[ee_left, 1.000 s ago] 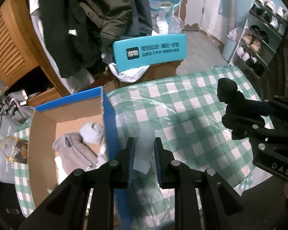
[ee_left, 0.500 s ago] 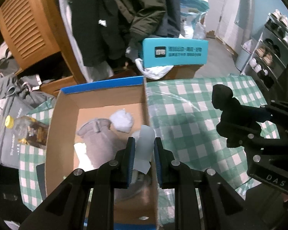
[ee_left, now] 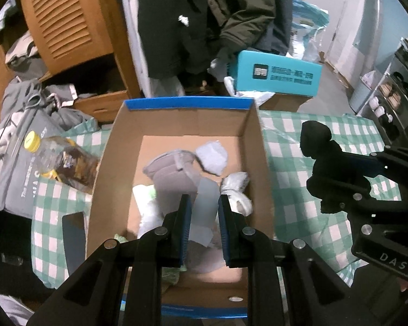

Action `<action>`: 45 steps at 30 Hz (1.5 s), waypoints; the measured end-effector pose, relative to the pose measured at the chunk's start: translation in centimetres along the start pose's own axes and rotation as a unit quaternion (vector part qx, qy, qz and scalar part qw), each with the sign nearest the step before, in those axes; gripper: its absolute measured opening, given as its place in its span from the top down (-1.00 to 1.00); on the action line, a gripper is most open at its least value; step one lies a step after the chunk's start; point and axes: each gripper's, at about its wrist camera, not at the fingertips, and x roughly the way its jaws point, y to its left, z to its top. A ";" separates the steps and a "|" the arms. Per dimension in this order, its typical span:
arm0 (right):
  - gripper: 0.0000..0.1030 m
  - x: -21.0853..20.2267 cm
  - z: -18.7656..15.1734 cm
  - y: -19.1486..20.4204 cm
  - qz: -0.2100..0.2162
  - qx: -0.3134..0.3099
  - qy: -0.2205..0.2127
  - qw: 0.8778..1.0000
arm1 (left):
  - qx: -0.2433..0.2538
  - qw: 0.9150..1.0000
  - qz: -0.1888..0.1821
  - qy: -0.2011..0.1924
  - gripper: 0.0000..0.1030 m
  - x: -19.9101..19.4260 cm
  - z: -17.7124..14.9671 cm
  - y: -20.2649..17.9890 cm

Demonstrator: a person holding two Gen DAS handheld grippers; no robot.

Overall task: Organize soft objects
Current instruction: 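Lower both held items into the shoebox and open both tools, then withdraw both tools up from the shoebox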

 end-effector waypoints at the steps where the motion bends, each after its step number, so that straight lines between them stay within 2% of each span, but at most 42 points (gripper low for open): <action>1: 0.19 0.3 0.2 0.3 0.003 0.000 0.002 1.000 | -0.002 1.000 0.000 0.001 0.62 0.1 0.0 0.3; 7: 0.18 1.6 1.3 2.0 0.020 -0.007 0.009 1.000 | -0.019 1.000 0.015 0.008 0.62 0.7 -0.5 2.4; 16: 0.18 3.8 2.4 4.0 0.036 -0.025 0.024 0.999 | -0.042 0.999 0.015 0.028 0.61 2.0 -1.4 4.4; 20: 0.16 4.5 2.9 4.2 0.038 -0.023 0.025 0.999 | -0.049 0.998 0.017 0.030 0.53 2.1 -1.5 4.8; 23: 0.15 4.6 3.1 4.2 0.036 -0.021 0.025 0.999 | -0.051 0.998 0.019 0.028 0.43 2.0 -1.5 5.0; 26: 0.10 4.7 3.2 4.1 0.035 -0.019 0.023 0.999 | -0.053 0.998 0.021 0.026 0.19 2.0 -1.4 5.2; 28: -0.11 4.6 3.2 4.0 0.035 -0.015 0.020 0.999 | -0.053 0.998 0.022 0.023 0.15 1.7 -1.3 5.3; 35: -0.19 3.4 3.4 3.1 0.030 0.000 0.007 1.000 | -0.051 0.998 0.024 0.013 -0.02 0.7 -1.1 5.1; 37: -0.29 2.6 3.4 2.9 0.025 0.004 -0.001 1.000 | -0.050 0.998 0.024 0.009 -0.11 0.1 -1.0 5.0; 39: -0.34 1.8 3.3 2.7 0.021 0.006 -0.010 1.000 | -0.049 0.998 0.026 0.001 -0.34 -0.5 -0.8 4.9; 41: -0.42 1.0 3.3 2.6 0.018 0.010 -0.018 1.000 | -0.048 0.998 0.030 -0.006 -0.44 -1.1 -0.6 4.7; 45: -0.44 -0.6 3.0 2.1 0.012 0.014 -0.031 0.999 | -0.049 0.998 0.030 -0.015 -0.56 -2.1 -0.3 4.3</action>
